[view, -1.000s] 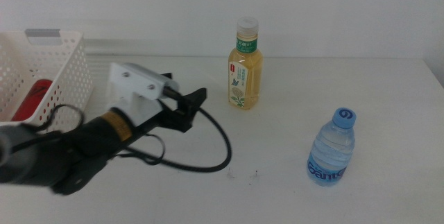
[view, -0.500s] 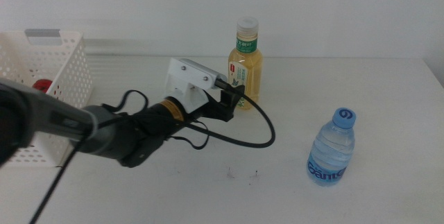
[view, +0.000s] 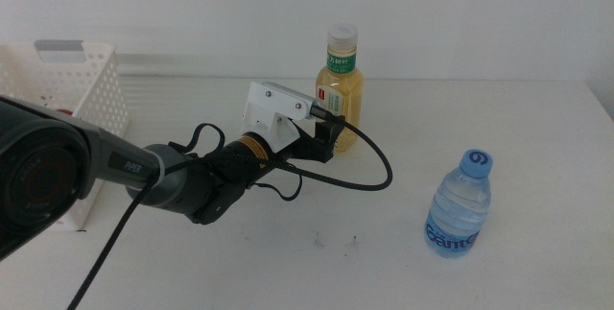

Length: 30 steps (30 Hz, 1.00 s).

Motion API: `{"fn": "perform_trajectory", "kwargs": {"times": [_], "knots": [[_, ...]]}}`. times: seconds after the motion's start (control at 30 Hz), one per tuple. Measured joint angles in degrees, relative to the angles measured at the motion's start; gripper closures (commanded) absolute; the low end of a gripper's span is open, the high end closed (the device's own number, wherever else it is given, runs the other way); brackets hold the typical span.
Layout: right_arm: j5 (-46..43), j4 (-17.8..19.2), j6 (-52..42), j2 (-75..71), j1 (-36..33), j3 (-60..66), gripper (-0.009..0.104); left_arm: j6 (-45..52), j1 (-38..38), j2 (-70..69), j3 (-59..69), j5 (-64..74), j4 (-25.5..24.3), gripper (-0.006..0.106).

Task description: Use arms to grab the bottles and put them into the dustbin to the left of the table.

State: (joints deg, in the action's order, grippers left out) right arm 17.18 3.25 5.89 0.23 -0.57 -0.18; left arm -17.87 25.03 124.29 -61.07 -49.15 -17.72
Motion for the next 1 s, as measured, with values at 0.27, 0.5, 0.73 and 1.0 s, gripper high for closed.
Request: {"fn": "perform_trajectory", "kwargs": {"times": [0.27, 0.5, 0.73, 1.0], "knots": [[0.0, 0.0, 0.0, 0.0, 0.0, 0.0, 0.009, 0.0, 0.0, 0.0, -0.09, -0.22, -2.41, 0.007], [0.0, 0.0, 0.0, 0.0, 0.0, 0.0, 0.009, 0.11, 0.0, 0.0, -0.09, -0.41, -1.61, 0.007], [0.0, 0.0, 0.0, 0.0, 0.0, 0.0, 0.009, 0.11, 0.0, 0.89, -2.49, -0.07, -0.41, 0.007], [0.0, 0.0, 0.0, 0.0, 0.0, 0.0, 0.009, -0.78, 0.07, 3.78, -6.23, 0.16, -0.59, 0.007]]}}
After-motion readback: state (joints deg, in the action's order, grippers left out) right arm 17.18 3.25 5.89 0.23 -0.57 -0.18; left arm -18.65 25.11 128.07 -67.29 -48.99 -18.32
